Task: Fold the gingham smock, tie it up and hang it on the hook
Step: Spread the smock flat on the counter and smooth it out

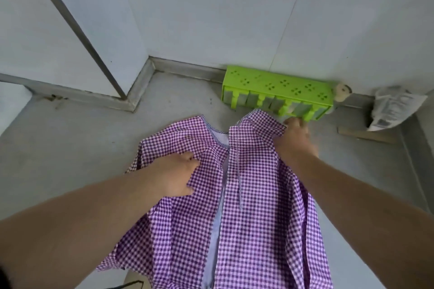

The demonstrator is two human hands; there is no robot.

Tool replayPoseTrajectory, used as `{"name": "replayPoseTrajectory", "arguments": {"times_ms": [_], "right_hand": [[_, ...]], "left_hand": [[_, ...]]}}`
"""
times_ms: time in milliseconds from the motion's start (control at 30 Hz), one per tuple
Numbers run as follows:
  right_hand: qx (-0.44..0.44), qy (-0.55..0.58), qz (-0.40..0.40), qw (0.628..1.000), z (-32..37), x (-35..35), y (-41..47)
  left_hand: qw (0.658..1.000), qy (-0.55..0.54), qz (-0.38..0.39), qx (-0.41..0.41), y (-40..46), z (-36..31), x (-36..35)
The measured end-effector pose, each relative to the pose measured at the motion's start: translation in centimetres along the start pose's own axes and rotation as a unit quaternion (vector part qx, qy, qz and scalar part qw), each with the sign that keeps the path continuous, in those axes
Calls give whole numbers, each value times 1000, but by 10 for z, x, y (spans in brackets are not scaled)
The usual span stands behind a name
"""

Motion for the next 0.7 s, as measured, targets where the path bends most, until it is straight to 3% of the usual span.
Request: {"name": "replayPoseTrajectory", "arguments": {"times_ms": [133, 200, 333, 433, 533, 600, 700], "right_hand": [[272, -97, 7, 957, 21, -31, -75], [315, -98, 79, 941, 37, -51, -106], [238, -129, 176, 947, 64, -98, -136], [203, -190, 197, 940, 77, -115, -140], [196, -231, 196, 933, 80, -120, -141], [192, -239, 200, 931, 77, -119, -137], [193, -235, 210, 929, 81, -115, -135]], "left_hand": [[1000, -19, -18, -3, 6, 5, -6], [999, -34, -19, -10, 8, 9, -9], [997, -54, -51, -37, 0, 21, -15], [988, -56, -139, -39, -20, 36, -25], [963, -145, -221, 50, -41, 62, -42], [927, -253, -239, 143, -51, 78, -57], [884, -370, -135, 251, -71, 101, -87]]}}
Point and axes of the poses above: each hand's wrist, its own y-axis towards the middle knuckle, its own x-axis out of the back of the hand, z = x × y, the point moved 2 cm from there along y, towards the middle knuckle
